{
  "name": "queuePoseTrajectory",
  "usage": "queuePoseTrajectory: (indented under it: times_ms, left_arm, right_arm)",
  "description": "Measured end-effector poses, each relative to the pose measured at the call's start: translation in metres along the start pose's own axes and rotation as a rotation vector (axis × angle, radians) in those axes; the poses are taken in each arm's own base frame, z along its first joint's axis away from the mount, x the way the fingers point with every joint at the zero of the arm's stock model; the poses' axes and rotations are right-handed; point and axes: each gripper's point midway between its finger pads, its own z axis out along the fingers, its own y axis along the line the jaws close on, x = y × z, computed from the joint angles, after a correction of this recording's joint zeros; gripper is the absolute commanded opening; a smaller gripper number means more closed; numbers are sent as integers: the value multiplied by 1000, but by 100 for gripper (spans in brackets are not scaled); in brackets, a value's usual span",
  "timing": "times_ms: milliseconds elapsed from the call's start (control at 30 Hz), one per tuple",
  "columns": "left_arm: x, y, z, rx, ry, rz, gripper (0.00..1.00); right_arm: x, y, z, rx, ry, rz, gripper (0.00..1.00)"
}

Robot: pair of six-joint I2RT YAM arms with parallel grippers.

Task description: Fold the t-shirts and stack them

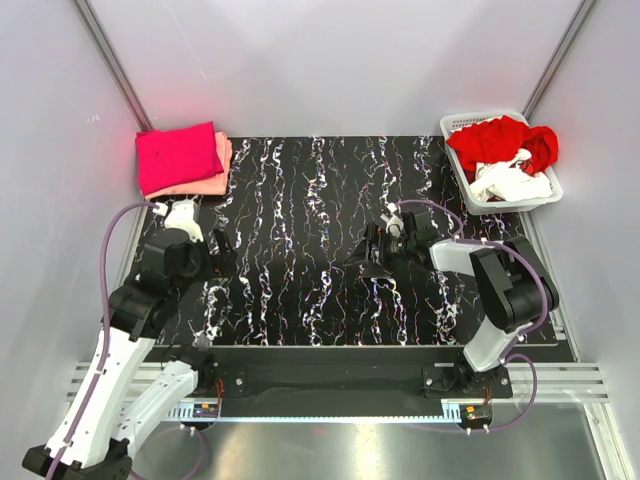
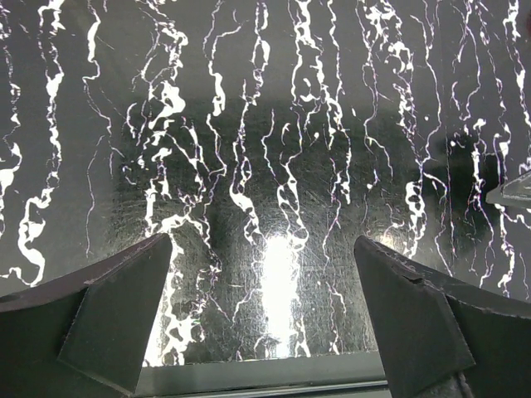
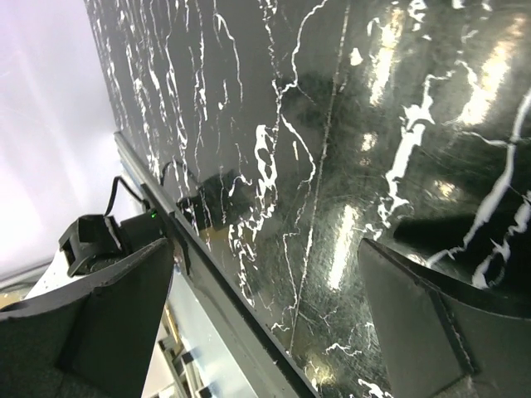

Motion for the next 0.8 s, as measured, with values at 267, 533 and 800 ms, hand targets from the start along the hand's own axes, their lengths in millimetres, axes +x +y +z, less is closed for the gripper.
queuePoseTrajectory:
  times_ms: [267, 533, 800]
  left_arm:
    - [-3, 7, -1, -22, -14, -19, 99]
    - [-6, 14, -3, -48, -30, -39, 99]
    - [-7, 17, -3, -57, -32, -52, 99]
  right_arm:
    - [3, 0, 6, -32, 56, 7, 100]
    - [-53, 26, -25, 180, -89, -115, 100]
    - [-239, 90, -211, 492, -752, -229, 100]
